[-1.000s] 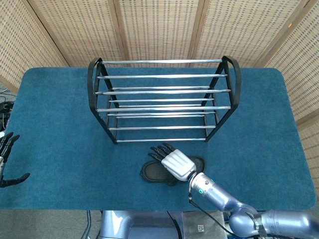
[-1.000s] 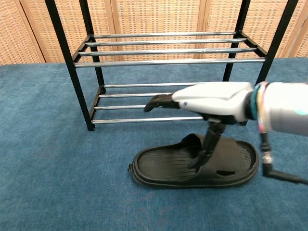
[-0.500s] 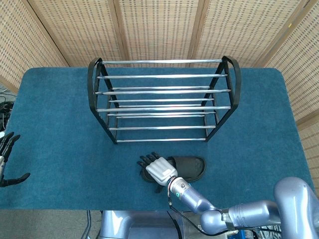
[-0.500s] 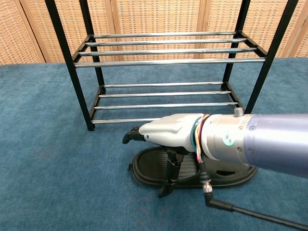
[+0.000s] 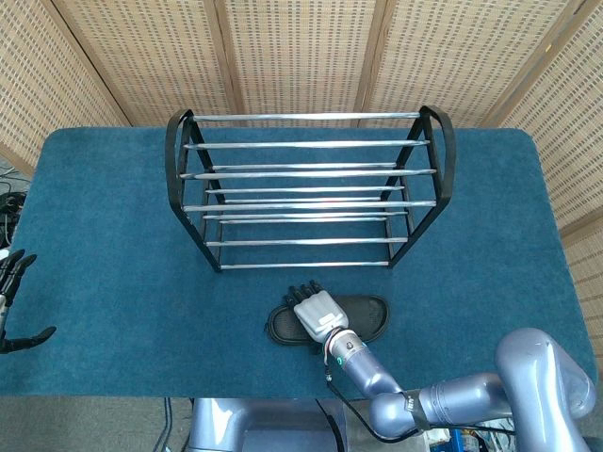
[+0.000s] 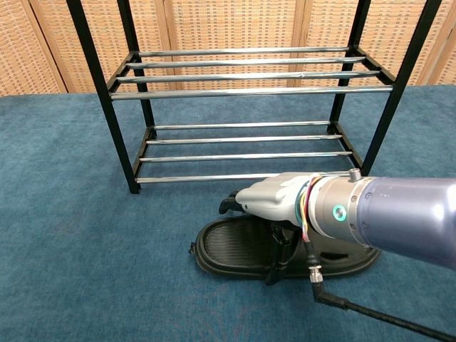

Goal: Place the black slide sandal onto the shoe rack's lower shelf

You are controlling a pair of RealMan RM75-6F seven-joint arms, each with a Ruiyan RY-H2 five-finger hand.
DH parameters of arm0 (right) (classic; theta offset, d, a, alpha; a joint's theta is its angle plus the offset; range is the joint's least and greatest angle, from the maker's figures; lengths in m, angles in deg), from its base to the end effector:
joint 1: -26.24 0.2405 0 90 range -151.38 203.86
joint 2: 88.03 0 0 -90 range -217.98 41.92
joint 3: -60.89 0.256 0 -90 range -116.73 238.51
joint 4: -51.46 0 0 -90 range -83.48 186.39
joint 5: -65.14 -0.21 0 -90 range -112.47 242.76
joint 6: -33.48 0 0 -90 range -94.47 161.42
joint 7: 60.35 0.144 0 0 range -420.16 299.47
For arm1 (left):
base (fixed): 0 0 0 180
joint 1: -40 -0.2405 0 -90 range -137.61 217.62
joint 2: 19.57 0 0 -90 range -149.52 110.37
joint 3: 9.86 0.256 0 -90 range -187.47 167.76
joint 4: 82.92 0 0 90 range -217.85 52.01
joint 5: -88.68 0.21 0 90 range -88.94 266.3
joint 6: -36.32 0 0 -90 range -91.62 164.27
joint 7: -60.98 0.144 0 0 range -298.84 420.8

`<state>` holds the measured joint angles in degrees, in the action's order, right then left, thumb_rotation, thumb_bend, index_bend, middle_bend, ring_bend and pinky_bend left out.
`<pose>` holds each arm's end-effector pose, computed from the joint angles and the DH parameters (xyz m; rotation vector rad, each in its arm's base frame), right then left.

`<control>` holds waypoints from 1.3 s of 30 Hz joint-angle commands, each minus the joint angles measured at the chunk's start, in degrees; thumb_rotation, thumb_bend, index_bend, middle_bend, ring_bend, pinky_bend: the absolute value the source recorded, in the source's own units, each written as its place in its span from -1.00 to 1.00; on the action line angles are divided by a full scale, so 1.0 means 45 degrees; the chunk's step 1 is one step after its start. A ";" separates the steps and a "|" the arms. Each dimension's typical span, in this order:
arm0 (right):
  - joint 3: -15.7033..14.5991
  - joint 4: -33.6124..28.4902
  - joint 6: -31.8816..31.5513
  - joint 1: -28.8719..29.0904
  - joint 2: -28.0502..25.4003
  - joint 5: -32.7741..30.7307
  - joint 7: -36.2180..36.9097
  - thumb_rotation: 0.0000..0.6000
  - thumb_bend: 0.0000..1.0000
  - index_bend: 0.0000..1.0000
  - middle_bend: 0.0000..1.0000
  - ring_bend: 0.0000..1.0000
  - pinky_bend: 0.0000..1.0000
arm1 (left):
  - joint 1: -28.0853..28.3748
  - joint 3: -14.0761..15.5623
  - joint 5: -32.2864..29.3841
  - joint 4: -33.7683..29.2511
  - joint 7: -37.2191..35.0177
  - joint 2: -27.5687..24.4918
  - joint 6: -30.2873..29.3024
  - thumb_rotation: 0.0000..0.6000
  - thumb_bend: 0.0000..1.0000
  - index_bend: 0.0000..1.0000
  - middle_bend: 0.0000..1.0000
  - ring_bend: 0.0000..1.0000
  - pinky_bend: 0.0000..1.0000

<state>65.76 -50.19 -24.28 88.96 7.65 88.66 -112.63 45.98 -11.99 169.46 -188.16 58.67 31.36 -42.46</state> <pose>-0.0608 -0.2797 -0.0867 2.2169 -0.9678 0.5030 -0.2951 0.1798 0.1974 -1.3736 -1.0458 -0.8321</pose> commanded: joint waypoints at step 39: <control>-0.1886 0.0086 -0.0841 -0.0853 -0.0653 0.4614 0.0719 1.00 -0.27 0.00 0.05 -0.18 -0.07 | 0.0033 0.0112 0.0186 0.0016 -0.0182 -0.0048 0.0039 1.00 -0.65 -1.00 -1.00 -1.00 -1.00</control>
<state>59.00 -48.18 -27.58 86.03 7.07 103.65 -110.49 46.12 -11.49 170.29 -188.08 57.85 31.15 -42.29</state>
